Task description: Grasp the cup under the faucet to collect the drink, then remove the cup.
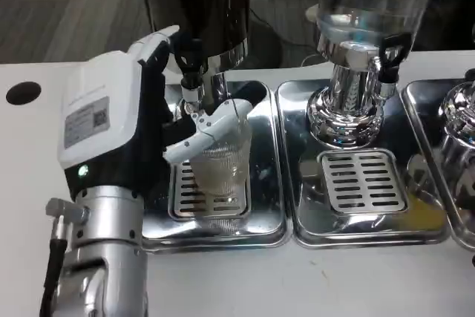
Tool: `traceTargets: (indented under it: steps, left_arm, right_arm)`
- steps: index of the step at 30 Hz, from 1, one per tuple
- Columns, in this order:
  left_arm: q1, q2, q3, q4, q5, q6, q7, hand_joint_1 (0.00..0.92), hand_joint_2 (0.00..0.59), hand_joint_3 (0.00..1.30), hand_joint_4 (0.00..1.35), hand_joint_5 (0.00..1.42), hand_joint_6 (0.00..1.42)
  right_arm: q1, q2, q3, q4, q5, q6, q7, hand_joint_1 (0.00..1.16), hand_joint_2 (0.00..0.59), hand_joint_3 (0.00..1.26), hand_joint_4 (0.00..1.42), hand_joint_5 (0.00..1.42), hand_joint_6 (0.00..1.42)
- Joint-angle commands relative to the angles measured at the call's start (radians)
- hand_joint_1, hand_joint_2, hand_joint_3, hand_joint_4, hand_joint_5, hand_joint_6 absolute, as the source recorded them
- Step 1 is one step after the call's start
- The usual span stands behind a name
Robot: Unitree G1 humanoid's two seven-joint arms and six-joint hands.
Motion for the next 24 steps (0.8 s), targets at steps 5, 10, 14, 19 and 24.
traceTargets:
  steps: [5, 10, 14, 19, 24]
  left_arm:
    - [-0.022, -0.007, -0.004, 0.038, -0.004, 0.015, -0.019, 0.091, 0.059, 0.27, 0.21, 0.83, 0.91]
    - [-0.020, -0.010, -0.015, 0.026, 0.000, 0.007, -0.008, 0.090, 0.058, 0.27, 0.20, 0.83, 0.91]
    - [-0.017, -0.011, -0.019, 0.007, 0.004, 0.002, -0.008, 0.091, 0.060, 0.27, 0.21, 0.83, 0.91]
    - [-0.017, -0.010, -0.022, -0.019, 0.010, 0.001, -0.010, 0.092, 0.061, 0.28, 0.21, 0.83, 0.91]
    - [-0.023, -0.007, -0.016, -0.041, 0.015, 0.006, -0.017, 0.093, 0.061, 0.28, 0.22, 0.83, 0.93]
  right_arm:
    - [0.014, -0.007, -0.012, 0.006, 0.013, -0.019, 0.006, 0.48, 0.347, 0.27, 0.10, 0.07, 0.00]
    - [0.015, -0.007, -0.011, 0.008, 0.016, -0.021, 0.006, 0.48, 0.347, 0.27, 0.10, 0.07, 0.00]
    - [0.014, -0.007, -0.010, 0.010, 0.017, -0.023, 0.007, 0.48, 0.347, 0.27, 0.10, 0.07, 0.00]
    - [0.008, -0.007, -0.006, 0.009, 0.015, -0.023, 0.007, 0.48, 0.347, 0.27, 0.10, 0.07, 0.00]
    - [0.004, -0.007, -0.003, 0.007, 0.016, -0.020, 0.010, 0.48, 0.347, 0.27, 0.10, 0.07, 0.00]
